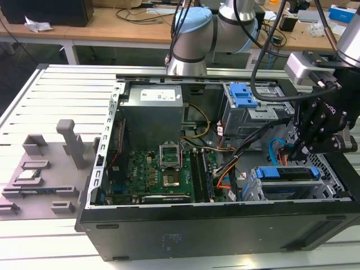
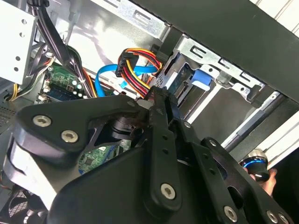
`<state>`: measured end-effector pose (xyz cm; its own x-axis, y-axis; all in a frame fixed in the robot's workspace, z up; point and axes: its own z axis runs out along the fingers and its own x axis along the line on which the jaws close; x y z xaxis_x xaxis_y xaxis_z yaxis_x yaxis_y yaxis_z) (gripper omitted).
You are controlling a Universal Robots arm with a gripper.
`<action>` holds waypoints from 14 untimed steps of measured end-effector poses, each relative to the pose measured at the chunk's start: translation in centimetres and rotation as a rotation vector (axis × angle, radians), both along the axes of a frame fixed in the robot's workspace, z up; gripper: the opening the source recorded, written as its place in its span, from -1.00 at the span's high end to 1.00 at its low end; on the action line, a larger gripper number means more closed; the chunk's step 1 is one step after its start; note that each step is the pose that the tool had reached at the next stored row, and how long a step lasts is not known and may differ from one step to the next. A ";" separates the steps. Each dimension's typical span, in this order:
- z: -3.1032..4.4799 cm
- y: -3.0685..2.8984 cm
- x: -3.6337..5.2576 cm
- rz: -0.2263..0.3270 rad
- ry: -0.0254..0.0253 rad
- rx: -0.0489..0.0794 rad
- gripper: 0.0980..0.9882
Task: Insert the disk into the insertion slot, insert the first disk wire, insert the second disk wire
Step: 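Insert the first disk wire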
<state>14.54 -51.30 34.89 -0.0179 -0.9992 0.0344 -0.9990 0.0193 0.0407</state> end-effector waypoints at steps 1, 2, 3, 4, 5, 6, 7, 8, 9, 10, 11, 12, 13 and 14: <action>0.00 -0.03 0.00 0.000 0.0000 0.000 0.85; 0.00 -0.13 0.00 0.000 0.0000 0.000 0.85; 0.00 -0.32 0.00 0.000 0.0000 0.000 0.85; 0.00 -0.50 0.00 0.000 0.0000 0.000 0.85; 0.00 -0.65 0.00 0.000 0.0000 -0.001 0.85; 0.00 -0.79 0.00 0.000 0.0000 -0.001 0.85; 0.00 -0.94 0.00 0.000 0.0000 -0.001 0.85; 0.00 -1.09 0.00 0.000 0.0000 -0.001 0.85; 0.00 -1.24 0.00 0.000 0.0000 -0.002 0.85; 0.00 -1.39 0.00 0.000 0.0000 -0.002 0.85; 0.00 -1.52 0.00 0.000 0.0000 -0.002 0.85; 0.00 -1.59 0.00 0.000 0.0000 -0.002 0.85; -0.01 -1.67 0.00 0.000 0.0000 -0.002 0.85; -0.01 -1.72 0.00 0.000 0.0000 -0.003 0.85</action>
